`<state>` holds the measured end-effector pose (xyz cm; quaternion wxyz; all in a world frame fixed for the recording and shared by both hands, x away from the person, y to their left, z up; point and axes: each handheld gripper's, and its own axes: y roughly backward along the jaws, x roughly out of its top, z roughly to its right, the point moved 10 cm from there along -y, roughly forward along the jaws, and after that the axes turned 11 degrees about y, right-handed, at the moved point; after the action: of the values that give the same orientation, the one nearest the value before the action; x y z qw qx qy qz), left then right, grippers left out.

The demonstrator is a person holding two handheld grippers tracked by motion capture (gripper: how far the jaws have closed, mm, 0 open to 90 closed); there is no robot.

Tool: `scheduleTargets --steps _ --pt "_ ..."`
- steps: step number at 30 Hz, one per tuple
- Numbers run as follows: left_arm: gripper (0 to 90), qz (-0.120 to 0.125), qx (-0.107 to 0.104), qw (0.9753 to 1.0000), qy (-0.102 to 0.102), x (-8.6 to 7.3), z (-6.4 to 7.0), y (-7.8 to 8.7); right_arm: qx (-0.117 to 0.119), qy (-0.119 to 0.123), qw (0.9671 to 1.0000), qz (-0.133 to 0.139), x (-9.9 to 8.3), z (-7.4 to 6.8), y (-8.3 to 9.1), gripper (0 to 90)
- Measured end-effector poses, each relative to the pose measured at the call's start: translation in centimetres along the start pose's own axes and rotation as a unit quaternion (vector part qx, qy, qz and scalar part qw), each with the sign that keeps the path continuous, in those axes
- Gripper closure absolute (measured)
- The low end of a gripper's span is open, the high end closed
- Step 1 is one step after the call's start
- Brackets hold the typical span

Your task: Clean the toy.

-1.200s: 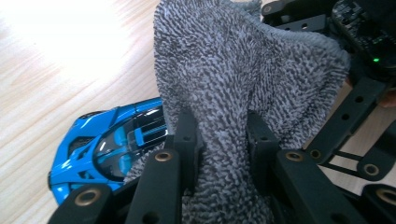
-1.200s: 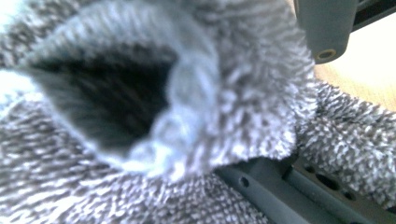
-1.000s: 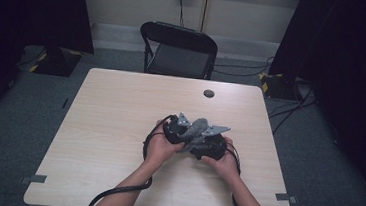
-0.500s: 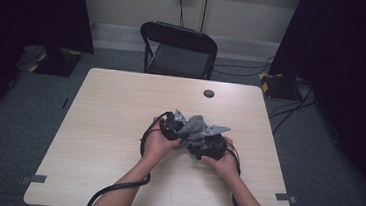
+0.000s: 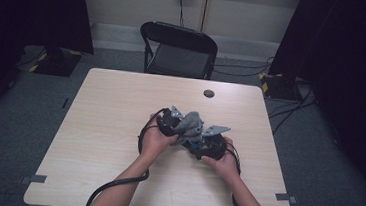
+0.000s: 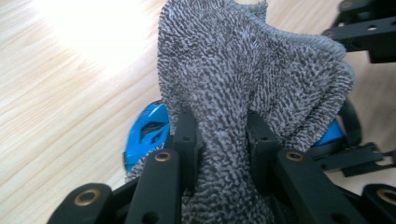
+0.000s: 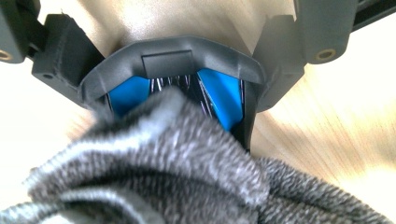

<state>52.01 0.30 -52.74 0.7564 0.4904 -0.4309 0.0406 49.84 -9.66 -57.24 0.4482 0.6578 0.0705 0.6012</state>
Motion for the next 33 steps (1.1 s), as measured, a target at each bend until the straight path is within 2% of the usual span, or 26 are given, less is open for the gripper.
scheduleTargets --steps 6,11,19,27,33 --pt "71.0 -0.003 0.010 0.9999 0.002 0.0 -1.0 0.0 0.000 0.000 1.0000 0.000 0.0 0.0 0.0 23.7" --pt "71.0 -0.003 0.013 0.9998 0.017 -0.1 -1.5 -0.2 0.000 0.000 1.0000 0.000 0.0 0.0 0.0 23.8" --pt "71.0 -0.006 0.025 0.9993 0.028 -0.2 -2.8 -0.3 0.000 0.000 1.0000 0.000 0.0 0.0 0.0 23.8" --pt "70.9 -0.012 0.025 0.9989 0.037 -0.4 -3.6 -0.4 0.000 0.000 1.0000 0.000 0.0 0.0 0.0 23.8" --pt "71.0 -0.007 0.030 0.9983 0.050 -0.4 -4.3 -0.4 0.000 0.000 1.0000 0.000 0.0 0.0 0.0 23.8"
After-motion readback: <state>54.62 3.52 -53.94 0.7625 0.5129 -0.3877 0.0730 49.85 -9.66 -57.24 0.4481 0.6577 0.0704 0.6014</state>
